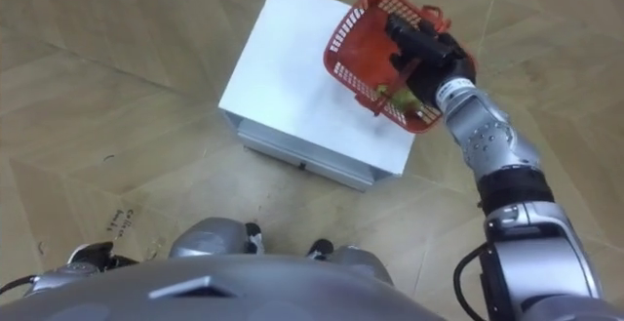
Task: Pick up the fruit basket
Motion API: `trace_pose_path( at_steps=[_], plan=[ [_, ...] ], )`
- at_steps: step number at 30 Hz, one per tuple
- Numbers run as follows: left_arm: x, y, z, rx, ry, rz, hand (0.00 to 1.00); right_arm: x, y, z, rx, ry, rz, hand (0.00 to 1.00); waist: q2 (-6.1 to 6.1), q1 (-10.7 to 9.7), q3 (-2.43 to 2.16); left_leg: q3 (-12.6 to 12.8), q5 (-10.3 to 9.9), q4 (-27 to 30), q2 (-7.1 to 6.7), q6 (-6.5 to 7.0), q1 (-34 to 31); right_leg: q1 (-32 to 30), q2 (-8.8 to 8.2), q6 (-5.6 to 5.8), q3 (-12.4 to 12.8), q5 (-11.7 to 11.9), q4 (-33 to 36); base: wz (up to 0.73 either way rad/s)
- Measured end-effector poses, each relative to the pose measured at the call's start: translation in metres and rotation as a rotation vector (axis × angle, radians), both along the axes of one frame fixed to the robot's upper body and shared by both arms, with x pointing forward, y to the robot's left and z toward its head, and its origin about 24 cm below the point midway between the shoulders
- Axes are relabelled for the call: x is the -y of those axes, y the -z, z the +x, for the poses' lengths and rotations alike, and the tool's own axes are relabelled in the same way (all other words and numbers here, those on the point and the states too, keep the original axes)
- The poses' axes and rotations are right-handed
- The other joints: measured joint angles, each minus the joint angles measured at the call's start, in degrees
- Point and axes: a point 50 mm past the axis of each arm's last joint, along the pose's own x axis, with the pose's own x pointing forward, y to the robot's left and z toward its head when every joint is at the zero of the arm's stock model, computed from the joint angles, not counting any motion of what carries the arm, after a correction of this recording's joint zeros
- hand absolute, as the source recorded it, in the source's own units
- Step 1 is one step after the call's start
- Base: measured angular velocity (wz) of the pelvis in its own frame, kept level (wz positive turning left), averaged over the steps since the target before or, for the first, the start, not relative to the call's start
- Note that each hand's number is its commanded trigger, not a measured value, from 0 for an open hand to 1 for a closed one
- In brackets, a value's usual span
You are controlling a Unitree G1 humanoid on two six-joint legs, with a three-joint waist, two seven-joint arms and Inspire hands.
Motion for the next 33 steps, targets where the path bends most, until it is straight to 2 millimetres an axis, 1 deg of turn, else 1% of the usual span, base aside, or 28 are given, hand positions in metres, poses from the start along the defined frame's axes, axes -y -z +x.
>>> trace_pose_path(
  at_steps=[2, 5, 8, 9, 11, 13, 15, 17, 20, 22, 23, 24, 27, 28, 29, 30, 31, 33],
  plan=[
    [-0.001, 0.0, -0.002, -0.005, -0.001, 0.009, 0.0, -0.001, 0.003, -0.002, -0.014, 0.003, 0.005, 1.0, -0.1, 0.11, -0.02, 0.02, 0.05, 0.09, 0.02, 0.08, -0.64, -0.76, 0.16, -0.07, 0.01, 0.01, 0.27, 0.0],
    [-0.002, 0.002, -0.025, -0.056, -0.011, 0.026, 0.0, -0.002, 0.017, -0.013, -0.064, 0.023, 0.048, 1.0, -0.14, 0.22, -0.06, 0.42, 0.04, 0.76, 0.05, 0.08, -0.76, -0.54, 0.05, -0.09, -0.35, 0.03, 0.29, 0.01],
    [-0.003, 0.003, -0.038, -0.086, -0.019, 0.026, 0.0, -0.006, 0.022, -0.016, -0.077, 0.027, 0.091, 1.0, -0.11, 0.62, -0.05, 0.4, 0.03, 0.93, 0.07, 0.09, -0.88, -0.51, -0.05, -0.11, -0.85, 0.04, 0.29, 0.06],
    [-0.003, 0.003, -0.04, -0.092, -0.02, 0.025, 0.0, -0.008, 0.024, -0.017, -0.079, 0.02, 0.101, 1.0, -0.04, 1.2, -0.03, 0.35, -0.04, 1.03, 0.12, 0.18, -0.98, -0.49, -0.07, -0.15, -1.23, 0.06, 0.28, 0.09],
    [-0.002, 0.003, -0.041, -0.094, -0.014, 0.02, 0.0, -0.008, 0.026, -0.019, -0.083, 0.018, 0.109, 1.0, 0.25, 1.99, 0.05, -0.05, -0.1, 1.24, 0.07, 0.24, -1.26, -0.53, -0.09, -0.18, -1.52, 0.08, 0.27, 0.11],
    [0.001, 0.004, -0.042, -0.108, 0.013, 0.0, 0.0, -0.009, 0.025, -0.018, -0.076, 0.025, 0.126, 1.0, 1.27, 2.64, -0.22, -0.31, -0.33, 2.18, 0.03, 0.4, -1.89, -0.56, -0.11, -0.18, -1.77, 0.08, 0.34, 0.08],
    [0.002, 0.004, -0.043, -0.109, 0.015, -0.009, 0.0, -0.008, 0.028, -0.02, -0.078, 0.043, 0.142, 1.0, 1.99, 3.08, -0.47, -0.35, -0.33, 2.2, -0.11, 0.44, -1.86, -0.55, -0.27, -0.12, -1.81, 0.04, 0.47, 0.0],
    [0.002, 0.004, -0.046, -0.104, 0.018, -0.013, 0.0, -0.009, 0.03, -0.021, -0.076, 0.055, 0.141, 1.0, 2.7, 3.18, -0.58, -0.44, -0.31, 2.19, -0.27, 0.47, -1.84, -0.61, -0.55, -0.01, -1.78, -0.11, 0.81, 0.0],
    [0.002, 0.004, -0.049, -0.108, 0.016, -0.014, 0.0, -0.011, 0.031, -0.021, -0.077, 0.06, 0.144, 1.0, 2.82, 3.05, -0.53, -0.49, -0.27, 2.16, -0.65, 0.54, -1.89, -1.2, -1.14, 0.12, -1.72, -0.81, 1.99, 0.01],
    [0.003, 0.005, -0.049, -0.106, 0.021, -0.016, 0.0, -0.01, 0.033, -0.023, -0.079, 0.072, 0.136, 1.0, 2.79, 2.99, -0.42, -0.55, -0.26, 2.16, -0.95, 0.58, -1.96, -1.4, -1.75, 0.36, -1.88, -1.28, 2.44, 0.05],
    [0.003, 0.005, -0.049, -0.104, 0.022, -0.016, 0.0, -0.01, 0.033, -0.023, -0.079, 0.075, 0.135, 1.0, 2.77, 3.0, -0.4, -0.53, -0.26, 2.15, -1.0, 0.58, -1.98, -1.4, -1.85, 0.39, -2.0, -1.36, 2.43, 0.07],
    [0.003, 0.005, -0.048, -0.1, 0.025, -0.017, 0.0, -0.01, 0.034, -0.024, -0.079, 0.081, 0.134, 1.0, 2.69, 2.97, -0.28, -0.53, -0.26, 2.15, -1.12, 0.59, -2.02, -1.41, -2.05, 0.5, -2.19, -1.59, 2.45, 0.09],
    [0.005, 0.005, -0.047, -0.096, 0.043, -0.019, 0.0, -0.008, 0.038, -0.028, -0.093, 0.093, 0.129, 1.0, 2.66, 2.87, -0.25, -0.54, -0.34, 2.05, -1.39, 0.71, -2.06, -1.4, -2.13, 0.77, -2.54, -1.91, 2.5, 0.08],
    [0.005, 0.005, -0.048, -0.099, 0.045, -0.018, 0.0, -0.009, 0.038, -0.028, -0.092, 0.093, 0.131, 0.93, 2.66, 2.89, -0.25, -0.52, -0.34, 2.01, -1.47, 0.72, -2.06, -1.4, -2.16, 0.81, -2.56, -1.93, 2.44, 0.0],
    [0.005, 0.005, -0.049, -0.101, 0.045, -0.015, 0.0, -0.01, 0.038, -0.027, -0.089, 0.093, 0.133, 0.51, 2.66, 2.88, -0.25, -0.51, -0.35, 2.01, -1.56, 0.74, -2.05, -1.36, -2.23, 0.85, -2.62, -1.95, 2.38, 0.0],
    [0.005, 0.005, -0.049, -0.101, 0.046, -0.014, 0.0, -0.011, 0.038, -0.028, -0.089, 0.093, 0.134, 0.06, 2.66, 2.87, -0.25, -0.51, -0.36, 2.01, -1.6, 0.75, -2.05, -1.34, -2.27, 0.88, -2.71, -1.97, 2.35, 0.03],
    [0.005, 0.005, -0.049, -0.102, 0.046, -0.014, 0.0, -0.012, 0.038, -0.028, -0.087, 0.096, 0.135, 0.0, 2.65, 2.98, -0.25, -0.51, -0.36, 1.98, -1.66, 0.75, -2.05, -1.32, -2.32, 0.94, -2.72, -2.0, 2.44, 0.0],
    [0.005, 0.005, -0.05, -0.102, 0.046, -0.013, 0.0, -0.014, 0.039, -0.027, -0.085, 0.096, 0.14, 0.0, 2.67, 3.04, -0.23, -0.49, -0.35, 1.99, -1.73, 0.76, -2.11, -1.33, -2.4, 1.01, -2.72, -2.04, 2.62, 0.0]
  ],
)
